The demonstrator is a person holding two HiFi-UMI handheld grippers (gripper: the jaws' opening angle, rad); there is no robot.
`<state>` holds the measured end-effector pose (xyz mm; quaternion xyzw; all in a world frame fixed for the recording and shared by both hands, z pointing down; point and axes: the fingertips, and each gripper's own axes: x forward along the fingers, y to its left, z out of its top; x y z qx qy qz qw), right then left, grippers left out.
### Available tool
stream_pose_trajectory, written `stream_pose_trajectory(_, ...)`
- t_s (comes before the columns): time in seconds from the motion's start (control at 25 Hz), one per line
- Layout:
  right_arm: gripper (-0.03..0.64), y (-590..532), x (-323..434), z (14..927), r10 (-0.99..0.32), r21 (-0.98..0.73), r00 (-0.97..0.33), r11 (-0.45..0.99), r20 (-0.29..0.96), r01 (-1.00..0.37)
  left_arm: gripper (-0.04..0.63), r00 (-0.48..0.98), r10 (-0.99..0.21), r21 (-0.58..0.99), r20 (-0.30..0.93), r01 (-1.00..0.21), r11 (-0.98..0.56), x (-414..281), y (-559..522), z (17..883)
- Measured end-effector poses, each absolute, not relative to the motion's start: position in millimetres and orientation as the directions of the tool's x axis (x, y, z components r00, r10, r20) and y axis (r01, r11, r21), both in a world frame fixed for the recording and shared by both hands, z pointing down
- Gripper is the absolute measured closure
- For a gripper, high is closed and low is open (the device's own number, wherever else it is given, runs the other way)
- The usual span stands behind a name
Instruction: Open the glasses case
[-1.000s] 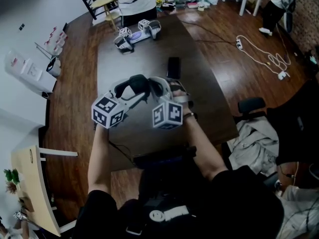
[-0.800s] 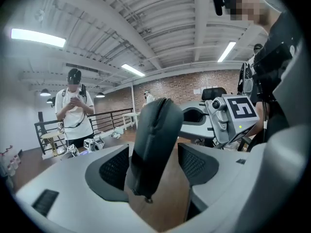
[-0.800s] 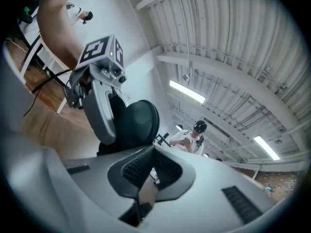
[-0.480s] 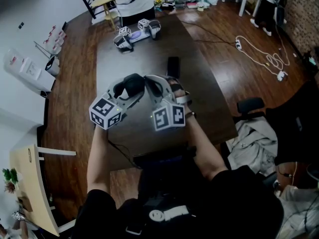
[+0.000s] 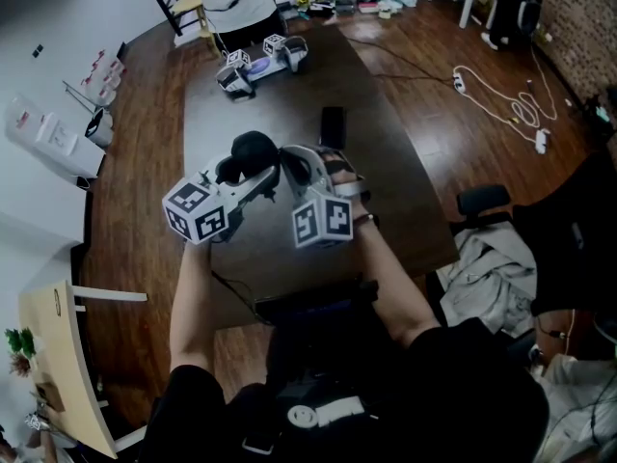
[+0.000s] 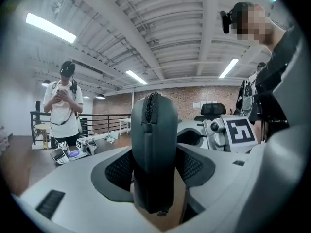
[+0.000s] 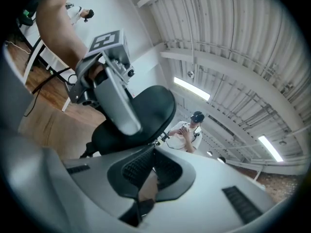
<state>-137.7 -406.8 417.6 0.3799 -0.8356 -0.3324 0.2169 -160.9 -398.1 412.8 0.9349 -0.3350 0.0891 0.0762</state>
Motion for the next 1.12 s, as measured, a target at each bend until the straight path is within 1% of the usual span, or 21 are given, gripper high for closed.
stream_pose_trajectory(0.12, 0.597, -408, -138, 420, -0.780, 0.710, -0.614, 0.499, 0.119, -0.496, 0.341, 0.765, -0.625, 0.117, 0.154, -0.643, -0.757, -162, -401, 399)
stream_pose_trajectory(0.28, 0.597, -410, -137, 429, -0.777, 0.699, -0.613, 0.516, 0.140, -0.495, 0.339, 0.766, -0.635, 0.136, 0.100, -0.642, -0.754, -162, -402, 386)
stream_pose_trajectory(0.44, 0.597, -408, -139, 447, -0.760, 0.681, -0.625, 0.553, 0.175, -0.481, 0.339, 0.750, -0.661, 0.222, -0.016, -0.642, -0.734, -168, -407, 366)
stream_pose_trajectory(0.8, 0.597, -406, -144, 442, -0.732, 0.547, -0.663, 0.622, 0.152, -0.561, 0.341, 0.692, -0.709, 0.307, -0.139, -0.650, -0.695, -174, -414, 344)
stream_pose_trajectory(1.0, 0.595, -397, -148, 439, -0.695, 0.408, -0.705, 0.690, 0.141, -0.598, 0.341, 0.668, -0.719, 0.338, -0.192, -0.643, -0.687, -170, -416, 337)
stream_pose_trajectory(1.12, 0.597, -393, -148, 429, -0.653, 0.220, -0.752, 0.750, 0.093, -0.624, 0.341, 0.647, -0.724, 0.384, -0.240, -0.622, -0.683, -172, -417, 333)
